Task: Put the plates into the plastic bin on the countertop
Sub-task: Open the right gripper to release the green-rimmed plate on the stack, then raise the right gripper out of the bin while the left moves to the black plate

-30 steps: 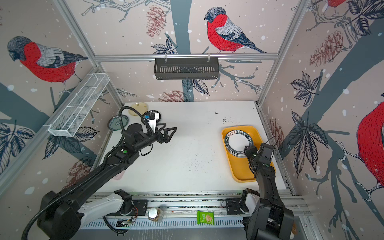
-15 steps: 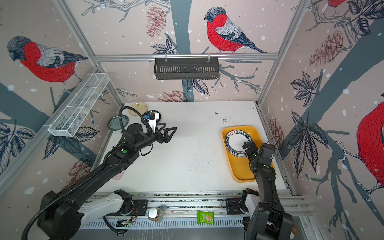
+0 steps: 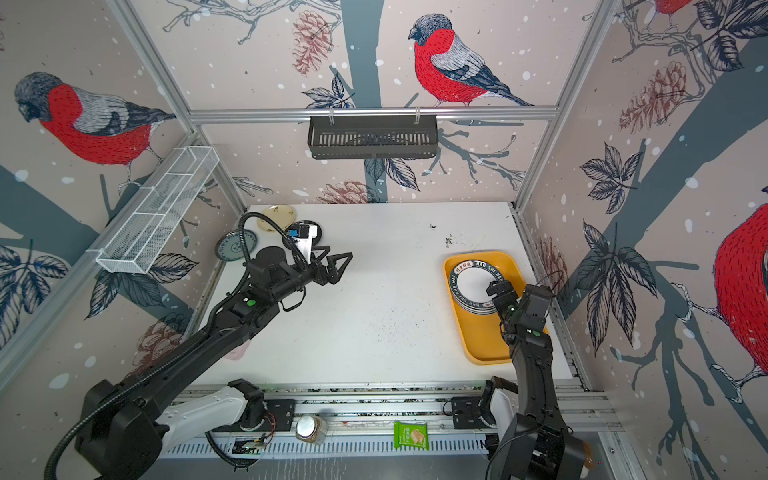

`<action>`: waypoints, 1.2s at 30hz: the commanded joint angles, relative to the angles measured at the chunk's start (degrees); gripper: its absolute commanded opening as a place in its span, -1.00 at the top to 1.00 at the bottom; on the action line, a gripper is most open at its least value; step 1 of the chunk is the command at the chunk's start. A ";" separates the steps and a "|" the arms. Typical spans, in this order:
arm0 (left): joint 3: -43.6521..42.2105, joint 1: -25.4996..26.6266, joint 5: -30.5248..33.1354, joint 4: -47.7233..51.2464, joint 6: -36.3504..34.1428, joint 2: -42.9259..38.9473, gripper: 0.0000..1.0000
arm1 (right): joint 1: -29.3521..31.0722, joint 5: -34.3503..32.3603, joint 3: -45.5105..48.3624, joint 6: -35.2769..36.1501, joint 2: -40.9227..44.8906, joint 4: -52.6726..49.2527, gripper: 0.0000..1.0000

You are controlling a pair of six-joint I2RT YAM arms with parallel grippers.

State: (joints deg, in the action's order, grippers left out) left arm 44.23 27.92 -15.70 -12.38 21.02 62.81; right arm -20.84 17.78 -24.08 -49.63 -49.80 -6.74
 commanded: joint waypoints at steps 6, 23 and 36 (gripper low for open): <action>0.68 -0.43 3.89 1.37 -0.34 0.25 -0.93 | 8.78 -3.27 -7.12 -1.78 2.87 -1.39 -0.99; 2.82 -7.77 10.13 6.72 1.24 1.79 -0.93 | 39.38 -13.08 -22.17 2.28 -17.94 13.53 -0.99; 5.58 -16.58 16.08 12.57 3.15 5.05 -0.93 | 50.31 -5.79 -34.45 7.50 -34.93 23.09 -0.99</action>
State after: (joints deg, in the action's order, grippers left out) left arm 48.95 12.95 -1.06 -1.43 22.70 67.05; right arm 28.21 9.04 -56.82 -44.18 -82.72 11.77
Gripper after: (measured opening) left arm 0.964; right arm 0.995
